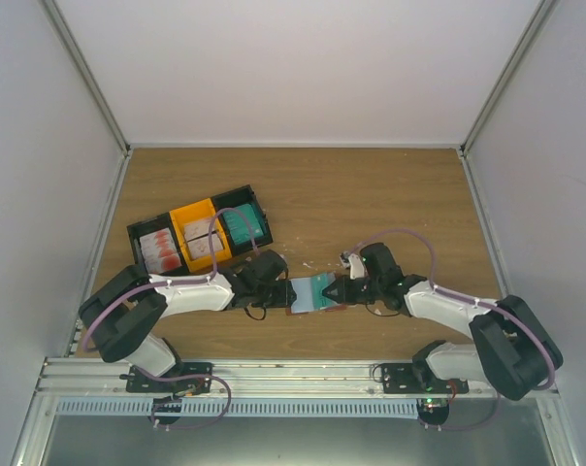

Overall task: Put the credit cards into the card holder
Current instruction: Insert the credit card into the card holder.

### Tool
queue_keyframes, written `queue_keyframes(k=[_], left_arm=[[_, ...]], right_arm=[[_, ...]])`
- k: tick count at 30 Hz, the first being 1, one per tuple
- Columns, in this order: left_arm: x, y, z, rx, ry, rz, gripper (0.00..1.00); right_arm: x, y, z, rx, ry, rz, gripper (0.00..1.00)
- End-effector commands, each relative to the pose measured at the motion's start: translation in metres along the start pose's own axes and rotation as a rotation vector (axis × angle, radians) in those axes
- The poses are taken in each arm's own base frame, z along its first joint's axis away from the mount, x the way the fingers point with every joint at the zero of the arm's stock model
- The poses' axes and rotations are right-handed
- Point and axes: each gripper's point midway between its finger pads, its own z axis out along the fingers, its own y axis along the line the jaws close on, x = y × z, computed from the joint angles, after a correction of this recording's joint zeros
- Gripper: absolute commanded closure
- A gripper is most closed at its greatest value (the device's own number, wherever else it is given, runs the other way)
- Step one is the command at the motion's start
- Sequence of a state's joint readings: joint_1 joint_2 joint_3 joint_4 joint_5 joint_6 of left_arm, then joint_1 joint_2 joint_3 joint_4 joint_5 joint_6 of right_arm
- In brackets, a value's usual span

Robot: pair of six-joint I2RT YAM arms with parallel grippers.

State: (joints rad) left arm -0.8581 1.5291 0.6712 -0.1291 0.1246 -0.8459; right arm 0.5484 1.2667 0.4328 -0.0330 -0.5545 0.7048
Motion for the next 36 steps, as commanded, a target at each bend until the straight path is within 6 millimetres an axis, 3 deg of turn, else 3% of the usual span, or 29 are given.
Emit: queue_keyframes(k=[1,8,17,36], left_arm=[[0.009,0.017,0.005,-0.084,0.021,-0.017,0.61],[0.016,0.025,0.008,-0.111,0.039,-0.026,0.69],[0.018,0.025,0.011,-0.106,0.049,-0.021,0.73],[0.028,0.023,0.018,-0.084,0.078,-0.011,0.81]], right_arm=[[-0.003,-0.009,0.004,0.010,-0.020,0.041,1.00],[0.000,-0.025,0.005,0.062,-0.043,0.083,0.99],[0.004,-0.015,0.013,-0.020,0.004,0.083,1.00],[0.013,-0.026,0.029,-0.026,0.064,0.152,0.97]])
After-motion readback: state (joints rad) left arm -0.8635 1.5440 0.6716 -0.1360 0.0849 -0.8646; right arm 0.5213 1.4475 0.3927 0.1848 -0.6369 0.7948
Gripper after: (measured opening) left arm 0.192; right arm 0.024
